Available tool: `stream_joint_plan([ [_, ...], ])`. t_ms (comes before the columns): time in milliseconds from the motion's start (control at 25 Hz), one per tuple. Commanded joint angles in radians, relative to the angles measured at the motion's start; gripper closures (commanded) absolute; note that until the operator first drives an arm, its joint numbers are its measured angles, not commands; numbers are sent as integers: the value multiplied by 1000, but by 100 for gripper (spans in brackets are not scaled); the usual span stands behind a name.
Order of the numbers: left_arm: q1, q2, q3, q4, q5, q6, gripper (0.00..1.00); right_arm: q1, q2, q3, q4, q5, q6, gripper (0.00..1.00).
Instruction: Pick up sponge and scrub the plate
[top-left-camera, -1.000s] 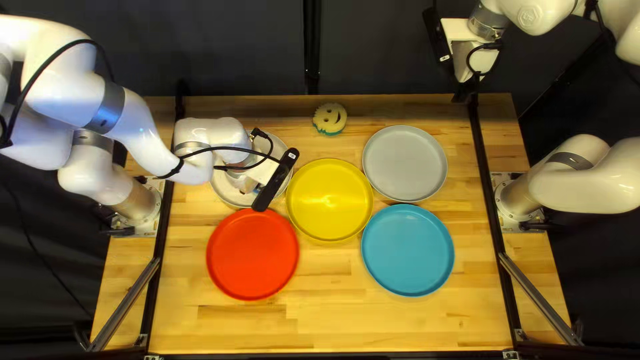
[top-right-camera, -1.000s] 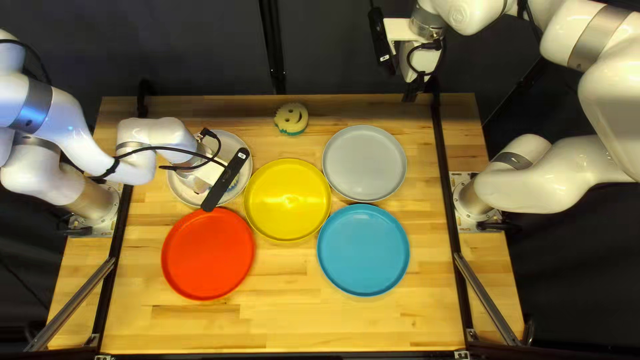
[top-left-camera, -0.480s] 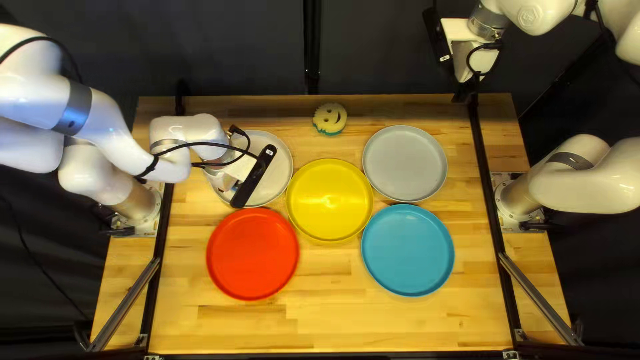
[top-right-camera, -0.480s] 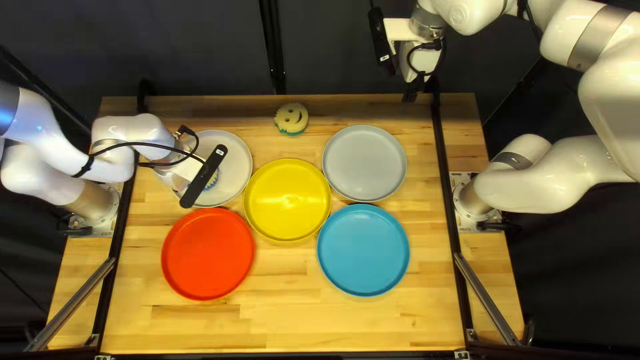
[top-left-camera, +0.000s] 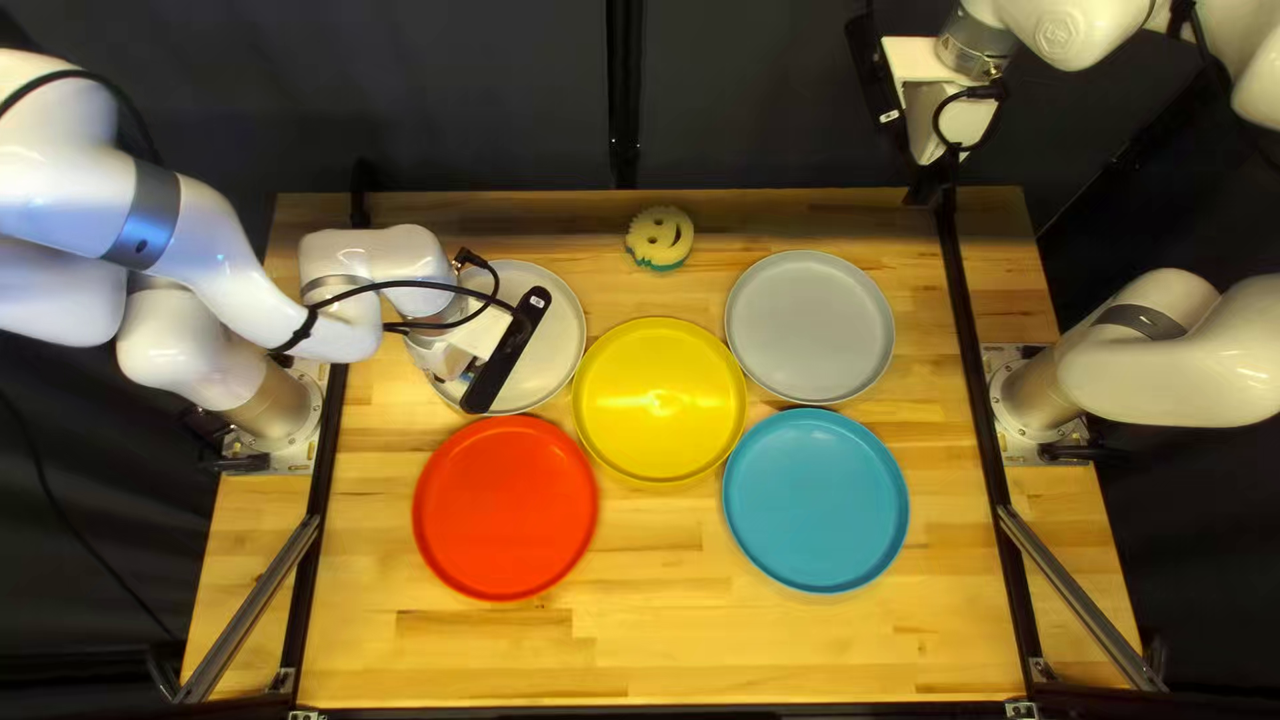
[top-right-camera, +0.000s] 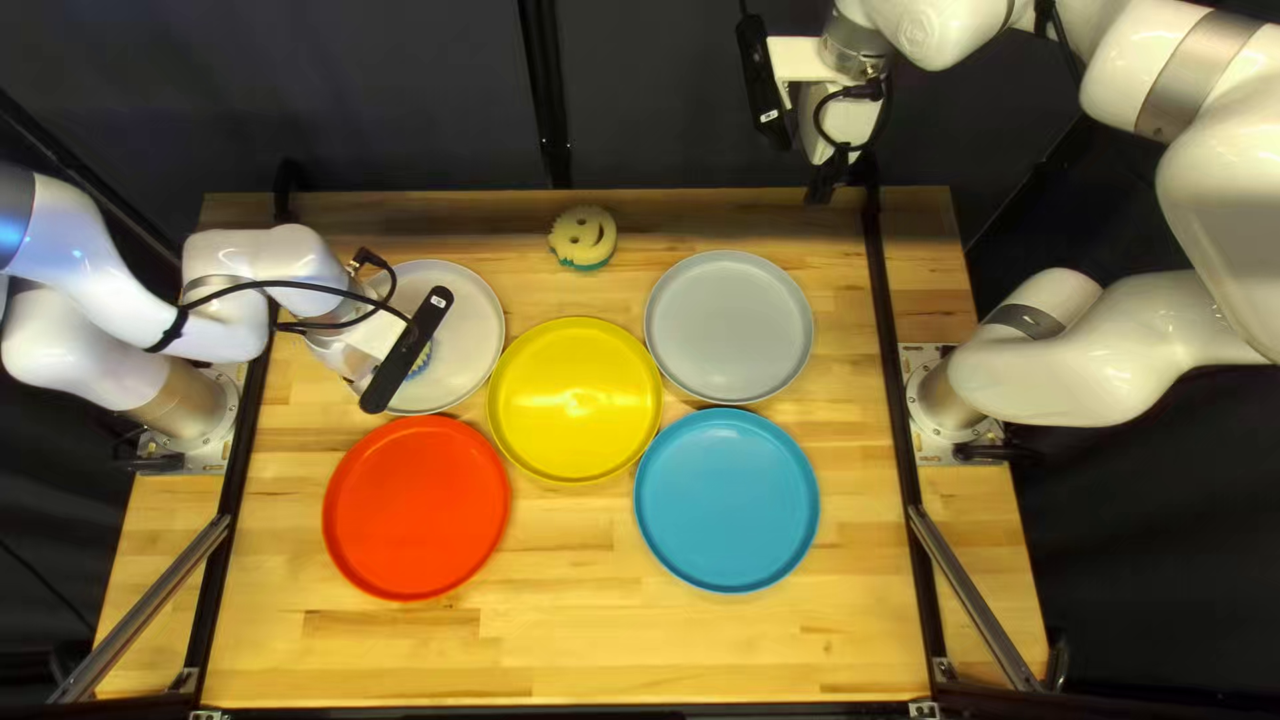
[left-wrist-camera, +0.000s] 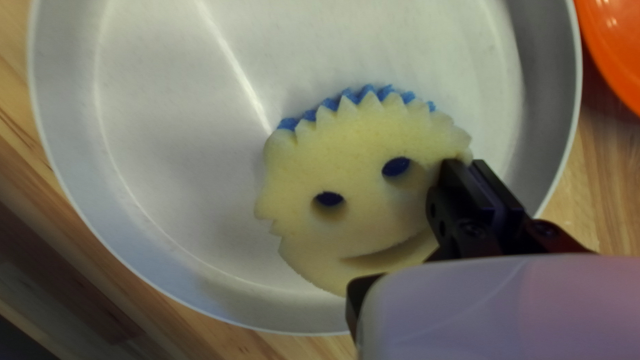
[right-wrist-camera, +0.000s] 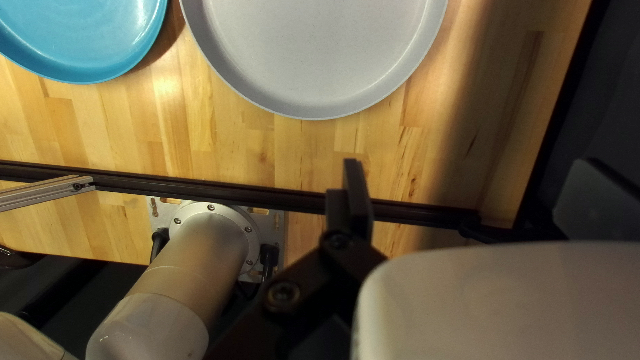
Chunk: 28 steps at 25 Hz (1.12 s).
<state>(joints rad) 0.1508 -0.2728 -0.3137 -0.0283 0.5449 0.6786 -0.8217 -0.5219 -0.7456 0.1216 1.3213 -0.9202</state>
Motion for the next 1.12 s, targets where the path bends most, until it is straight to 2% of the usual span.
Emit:
stream_joint_plan([
  [40, -13, 68, -49, -7, -38, 9, 100, 0, 0, 0, 0, 0, 0, 0],
  [200, -23, 110, -90, -13, -55, 19, 100, 0, 0, 0, 0, 0, 0, 0],
  [320, -20, 108, -90, -10, -58, 24, 100, 0, 0, 0, 0, 0, 0, 0],
  [680, 51, -41, 49, -54, -27, 81, 100, 0, 0, 0, 0, 0, 0, 0],
  [920, 106, -169, 138, -81, 32, 120, 100, 0, 0, 0, 0, 0, 0, 0],
  [1120, 145, -222, 172, -92, 63, 141, 100, 0, 0, 0, 0, 0, 0, 0],
])
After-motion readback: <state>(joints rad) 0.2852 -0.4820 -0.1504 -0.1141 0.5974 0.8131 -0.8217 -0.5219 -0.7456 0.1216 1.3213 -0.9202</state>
